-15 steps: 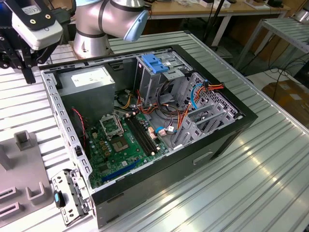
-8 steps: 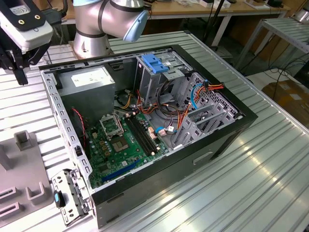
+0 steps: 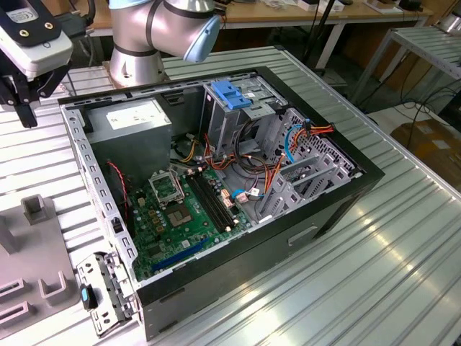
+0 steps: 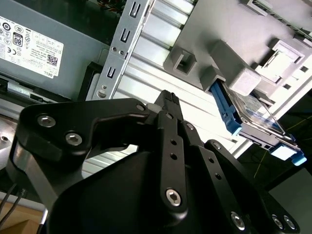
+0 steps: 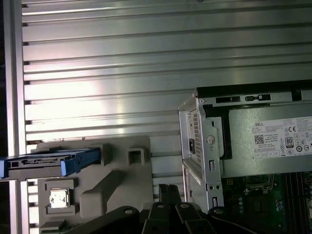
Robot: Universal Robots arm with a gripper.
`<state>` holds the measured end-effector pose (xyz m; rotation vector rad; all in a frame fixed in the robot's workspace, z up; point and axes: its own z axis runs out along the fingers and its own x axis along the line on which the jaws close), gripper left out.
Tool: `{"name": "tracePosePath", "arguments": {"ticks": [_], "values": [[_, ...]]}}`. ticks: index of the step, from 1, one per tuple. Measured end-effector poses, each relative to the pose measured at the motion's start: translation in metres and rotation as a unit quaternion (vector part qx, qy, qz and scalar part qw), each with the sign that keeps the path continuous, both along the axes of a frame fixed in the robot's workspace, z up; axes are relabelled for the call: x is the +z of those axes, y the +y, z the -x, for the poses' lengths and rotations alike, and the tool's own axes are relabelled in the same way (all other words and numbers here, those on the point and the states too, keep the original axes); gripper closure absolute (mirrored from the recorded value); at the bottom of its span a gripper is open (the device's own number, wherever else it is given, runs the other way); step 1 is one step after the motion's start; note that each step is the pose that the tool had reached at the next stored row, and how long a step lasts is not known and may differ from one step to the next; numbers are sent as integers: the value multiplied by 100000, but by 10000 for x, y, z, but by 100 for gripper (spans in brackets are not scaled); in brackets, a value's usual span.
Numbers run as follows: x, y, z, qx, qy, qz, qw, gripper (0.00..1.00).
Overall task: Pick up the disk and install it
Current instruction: 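Reach for the disk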
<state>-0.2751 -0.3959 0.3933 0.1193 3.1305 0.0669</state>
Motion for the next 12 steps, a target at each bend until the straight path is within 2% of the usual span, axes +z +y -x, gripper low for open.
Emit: {"name": "tracePosePath", "arguments": {"ticks": [12], "values": [[0,0,95,-1,0,-1,100000,89]]}}
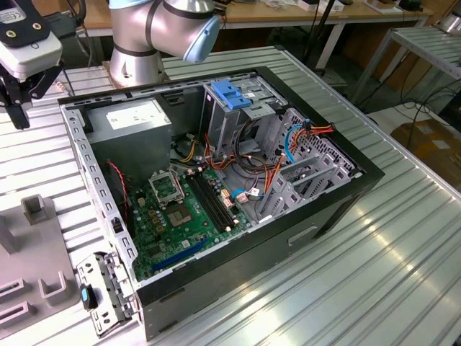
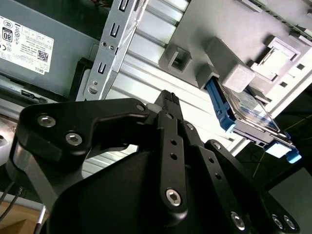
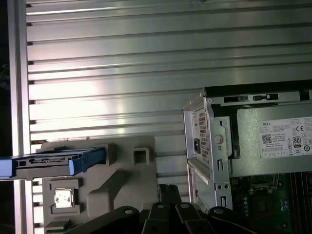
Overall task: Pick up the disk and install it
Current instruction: 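Reach for the disk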
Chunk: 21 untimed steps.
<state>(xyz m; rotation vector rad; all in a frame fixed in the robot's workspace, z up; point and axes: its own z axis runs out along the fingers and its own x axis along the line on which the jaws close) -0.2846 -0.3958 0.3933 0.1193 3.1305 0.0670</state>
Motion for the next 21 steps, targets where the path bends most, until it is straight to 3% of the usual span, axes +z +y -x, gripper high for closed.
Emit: {"name": "tracePosePath", "arguments": {"ticks": [21], "values": [[0,0,213,3,5,0,100000,89]]}}
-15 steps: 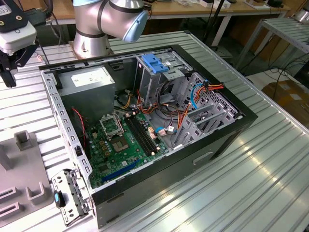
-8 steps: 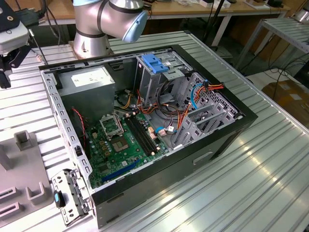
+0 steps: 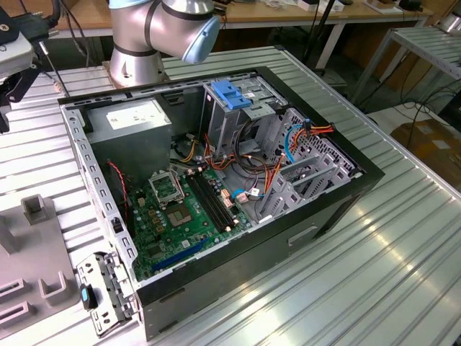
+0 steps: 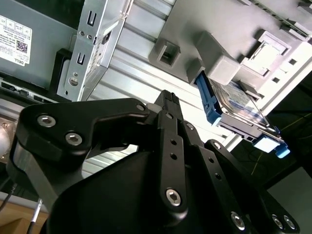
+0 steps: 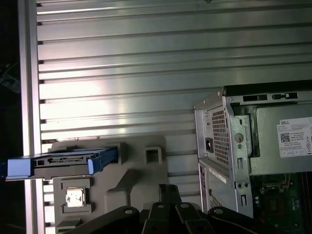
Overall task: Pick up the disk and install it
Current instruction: 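Reach for the disk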
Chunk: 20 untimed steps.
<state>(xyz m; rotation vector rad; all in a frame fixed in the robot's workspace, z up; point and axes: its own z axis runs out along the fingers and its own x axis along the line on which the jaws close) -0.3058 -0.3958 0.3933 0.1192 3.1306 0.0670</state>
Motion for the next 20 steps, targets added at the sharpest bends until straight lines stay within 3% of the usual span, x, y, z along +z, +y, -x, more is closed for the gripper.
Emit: {"name": "tracePosePath", "arguments": {"ticks": [20], "values": [[0,0,207,-3,1,1,100000,89]]}}
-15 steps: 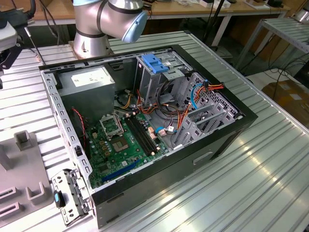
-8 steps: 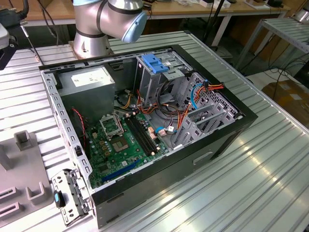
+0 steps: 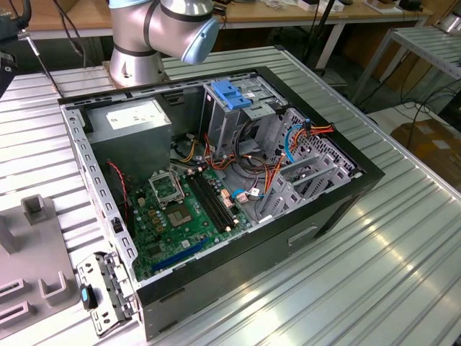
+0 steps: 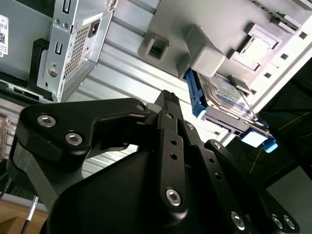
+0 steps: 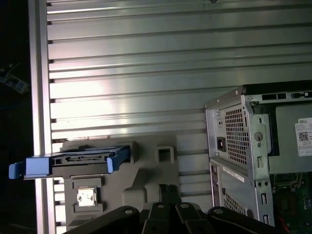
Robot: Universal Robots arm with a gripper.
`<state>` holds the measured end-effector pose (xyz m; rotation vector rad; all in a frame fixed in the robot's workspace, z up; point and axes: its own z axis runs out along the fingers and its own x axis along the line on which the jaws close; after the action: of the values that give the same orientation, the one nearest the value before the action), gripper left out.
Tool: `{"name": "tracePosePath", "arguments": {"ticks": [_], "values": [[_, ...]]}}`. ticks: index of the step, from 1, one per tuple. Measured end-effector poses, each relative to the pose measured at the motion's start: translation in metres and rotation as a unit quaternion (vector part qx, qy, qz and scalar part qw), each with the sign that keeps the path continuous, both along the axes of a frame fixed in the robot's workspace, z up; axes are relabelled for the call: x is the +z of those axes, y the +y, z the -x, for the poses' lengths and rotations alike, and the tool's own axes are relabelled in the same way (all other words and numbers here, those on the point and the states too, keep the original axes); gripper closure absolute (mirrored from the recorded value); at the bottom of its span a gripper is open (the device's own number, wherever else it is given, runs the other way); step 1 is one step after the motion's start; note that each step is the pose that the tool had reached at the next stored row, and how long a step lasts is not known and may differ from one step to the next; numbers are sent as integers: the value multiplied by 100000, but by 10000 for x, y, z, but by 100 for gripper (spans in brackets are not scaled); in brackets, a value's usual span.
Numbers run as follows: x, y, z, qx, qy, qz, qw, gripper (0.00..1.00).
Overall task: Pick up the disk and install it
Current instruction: 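Reach for the disk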
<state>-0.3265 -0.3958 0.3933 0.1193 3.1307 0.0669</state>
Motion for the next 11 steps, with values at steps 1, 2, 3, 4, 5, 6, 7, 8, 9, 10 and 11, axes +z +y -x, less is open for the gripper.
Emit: {"name": "tracePosePath", "arguments": {"ticks": [1,2,3,4,5,6,7,8,9,10,11], "values": [[0,0,10,1,0,1,100000,89],[0,0,19,2,1,2,100000,89],[0,0,35,4,-2,-2,100000,89],[0,0,44,3,-3,-1,100000,89],[0,0,54,3,0,1,100000,89],[0,0,74,1,0,1,100000,89],[0,0,87,0,-1,-2,100000,89],[0,0,103,-1,0,1,100000,89],[0,0,121,0,-3,0,100000,89],[0,1,140,-1,1,0,100000,89],[0,1,156,0,-1,1,100000,89]]}}
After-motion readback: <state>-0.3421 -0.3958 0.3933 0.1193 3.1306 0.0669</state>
